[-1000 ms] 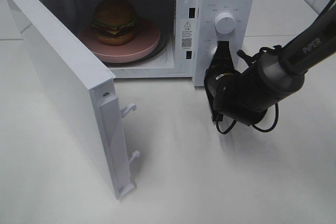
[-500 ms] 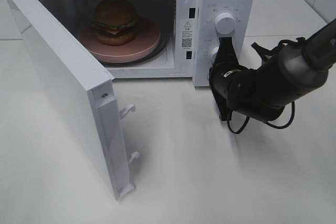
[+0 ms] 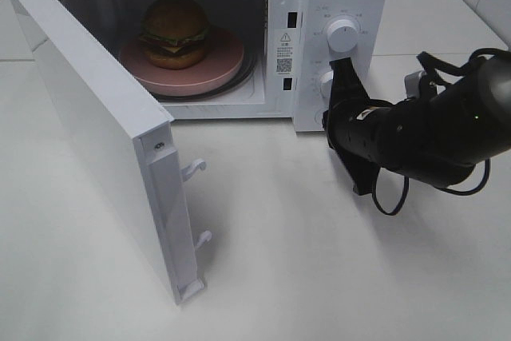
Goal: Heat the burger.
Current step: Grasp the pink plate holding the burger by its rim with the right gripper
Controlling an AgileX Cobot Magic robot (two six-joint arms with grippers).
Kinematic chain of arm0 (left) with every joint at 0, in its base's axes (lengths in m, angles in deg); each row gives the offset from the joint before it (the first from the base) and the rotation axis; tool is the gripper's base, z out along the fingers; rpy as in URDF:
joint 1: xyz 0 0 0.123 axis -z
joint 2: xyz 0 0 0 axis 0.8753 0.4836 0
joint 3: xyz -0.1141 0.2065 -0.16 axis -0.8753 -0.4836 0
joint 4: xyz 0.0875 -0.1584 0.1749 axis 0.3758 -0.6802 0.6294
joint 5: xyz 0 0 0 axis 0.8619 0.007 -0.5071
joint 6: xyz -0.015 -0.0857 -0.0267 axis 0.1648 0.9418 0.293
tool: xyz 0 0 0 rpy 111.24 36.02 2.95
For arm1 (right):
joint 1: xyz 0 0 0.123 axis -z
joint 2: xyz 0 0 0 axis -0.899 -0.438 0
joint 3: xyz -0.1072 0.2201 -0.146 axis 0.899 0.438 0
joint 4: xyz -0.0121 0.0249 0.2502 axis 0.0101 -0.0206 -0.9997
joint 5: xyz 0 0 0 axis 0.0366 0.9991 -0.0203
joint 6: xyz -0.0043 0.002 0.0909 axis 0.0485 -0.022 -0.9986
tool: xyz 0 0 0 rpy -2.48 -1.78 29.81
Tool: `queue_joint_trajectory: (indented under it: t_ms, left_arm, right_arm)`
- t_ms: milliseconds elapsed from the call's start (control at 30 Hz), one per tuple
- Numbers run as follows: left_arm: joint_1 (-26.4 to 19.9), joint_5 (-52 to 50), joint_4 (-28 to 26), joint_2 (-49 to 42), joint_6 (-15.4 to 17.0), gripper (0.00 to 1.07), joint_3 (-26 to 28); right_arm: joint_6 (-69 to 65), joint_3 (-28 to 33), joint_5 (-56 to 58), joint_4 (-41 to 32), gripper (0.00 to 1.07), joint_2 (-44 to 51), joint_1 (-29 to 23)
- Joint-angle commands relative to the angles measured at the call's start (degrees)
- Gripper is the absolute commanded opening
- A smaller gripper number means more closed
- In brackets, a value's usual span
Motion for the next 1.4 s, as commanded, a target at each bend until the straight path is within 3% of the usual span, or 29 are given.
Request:
queue_joint_trajectory:
  t_ms: [33,433,667,1000,1400]
  left_arm:
    - [-0.2,-0.2,-0.2,-0.4,0.1,1.00,-0.2]
    - [-0.2,-0.2,-0.2,-0.4,0.1,1.00,-0.2]
    - [-0.2,-0.2,-0.2,-0.4,0.1,1.00,-0.2]
    - [-0.2,-0.2,-0.2,-0.4,0.1,1.00,-0.2]
    - [-0.2,-0.2,-0.2,-0.4,0.1,1.00,-0.2]
  right_arm:
    - [8.2,1.5,6.2,2.9,0.00,4.4,-0.1]
    - [24.3,1.4,25.3,14.1,0.00,13.8,0.1]
    - [35.2,1.2,34.7,14.4,0.01,17.5,0.1]
    - [53.1,-4.9,56.6,17.2,0.02,19.4,0.1]
    - [70.4,-11.5,76.1,31.1,0.05,19.4,0.1]
